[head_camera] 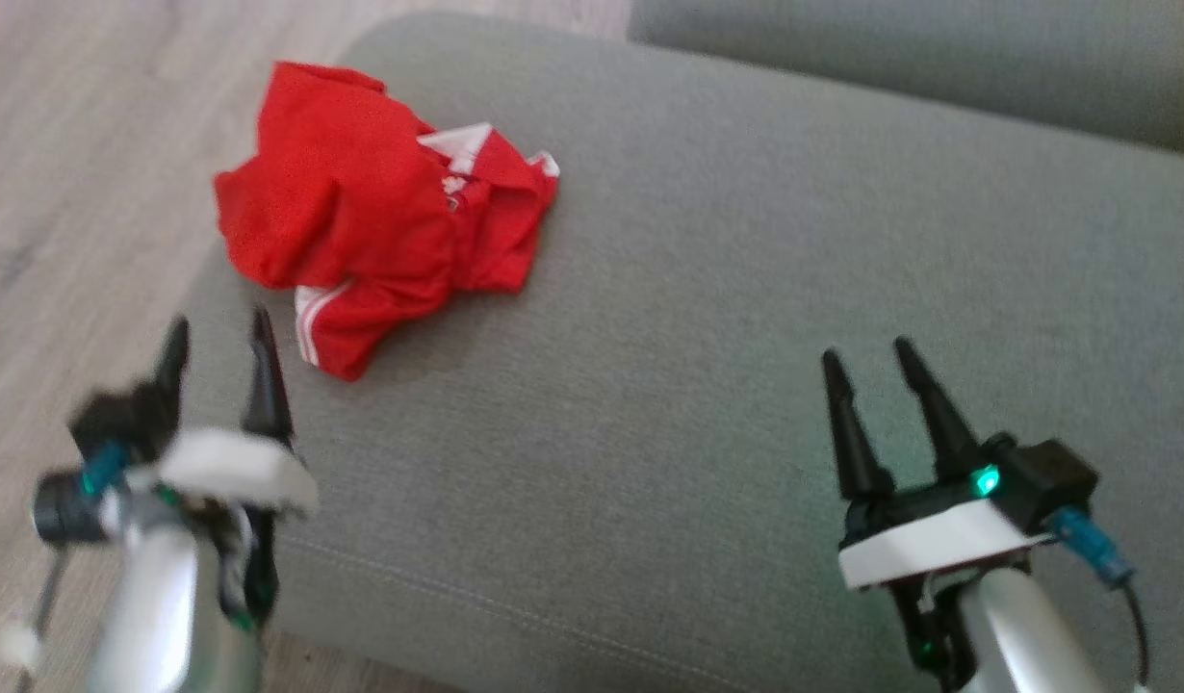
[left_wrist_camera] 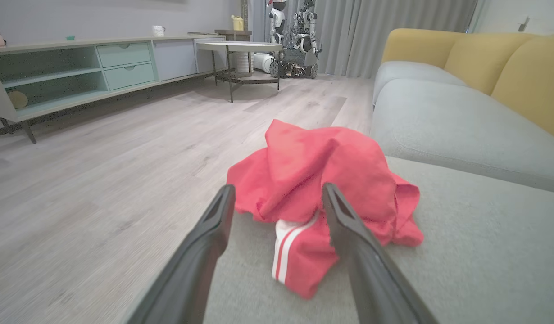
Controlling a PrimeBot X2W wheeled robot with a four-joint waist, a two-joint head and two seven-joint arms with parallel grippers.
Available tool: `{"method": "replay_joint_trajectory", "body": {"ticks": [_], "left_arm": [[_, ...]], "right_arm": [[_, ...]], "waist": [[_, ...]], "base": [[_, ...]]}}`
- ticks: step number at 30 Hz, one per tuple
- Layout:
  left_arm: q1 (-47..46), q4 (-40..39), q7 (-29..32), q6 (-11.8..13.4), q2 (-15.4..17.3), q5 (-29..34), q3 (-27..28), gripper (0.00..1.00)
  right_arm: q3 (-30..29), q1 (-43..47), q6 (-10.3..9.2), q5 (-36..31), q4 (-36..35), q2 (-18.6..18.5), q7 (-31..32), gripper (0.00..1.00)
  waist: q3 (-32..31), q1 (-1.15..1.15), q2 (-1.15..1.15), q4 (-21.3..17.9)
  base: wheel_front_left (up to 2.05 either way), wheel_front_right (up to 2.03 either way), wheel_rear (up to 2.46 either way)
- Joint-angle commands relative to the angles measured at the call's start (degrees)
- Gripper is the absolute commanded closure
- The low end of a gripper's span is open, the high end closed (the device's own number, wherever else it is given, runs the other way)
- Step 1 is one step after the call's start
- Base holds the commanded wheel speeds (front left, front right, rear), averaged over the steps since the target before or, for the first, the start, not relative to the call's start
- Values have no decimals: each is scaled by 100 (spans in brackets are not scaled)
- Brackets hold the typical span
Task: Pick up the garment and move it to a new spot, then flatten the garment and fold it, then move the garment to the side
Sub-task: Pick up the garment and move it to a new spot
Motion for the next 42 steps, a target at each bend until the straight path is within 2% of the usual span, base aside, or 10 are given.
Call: {"method": "replay_joint_trajectory", "body": {"ticks": [1,4,7,9,15,23,24,25,35,42], "left_arm": [[-575,7,88,-46,189,-104,286,0],[-1186,397,378,-144,317,-234,337,0],[-1843,801,575,-348,454,-355,322,0],[-2276,1128,722,-442,627,-250,208,0],[-3288,2313,1360,-548,999,-48,-25,0],[-3929,3703,1700,-514,1398,117,-174,0],[-3966,3811,1698,-526,1422,100,-170,33],[-3999,3894,1665,-527,1440,86,-164,100],[-4194,4017,512,-484,1495,-19,-116,100],[-4325,3461,-69,-546,1422,-98,-135,100]], "right_arm": [[33,-287,-4,-114,-255,-31,-29,0],[-152,-375,-4,-223,-408,-31,25,0],[-314,-455,-4,-244,-523,-31,82,0],[-360,-513,-4,-344,-568,-31,132,0],[-366,-607,-4,-372,-632,-31,143,0],[-240,-743,-4,-284,-523,-31,67,0],[-234,-753,-4,-277,-505,-31,58,0],[-233,-759,-4,-269,-486,-31,47,0],[-195,-704,-4,-128,-230,-31,-29,0],[-121,-546,-4,47,-20,-31,-56,0]], "waist": [[344,0,0,-268],[617,0,0,-445],[870,0,0,-584],[1039,0,0,-675],[1333,0,0,-950],[1547,0,0,-1347],[1552,0,0,-1380],[1551,0,0,-1406],[1215,0,0,-1468],[647,0,0,-1407]], "base": [[0,0,0],[0,0,0],[0,0,0],[0,0,0],[0,0,0],[0,0,0],[0,0,0],[0,0,0],[0,0,0],[0,0,0]]}}
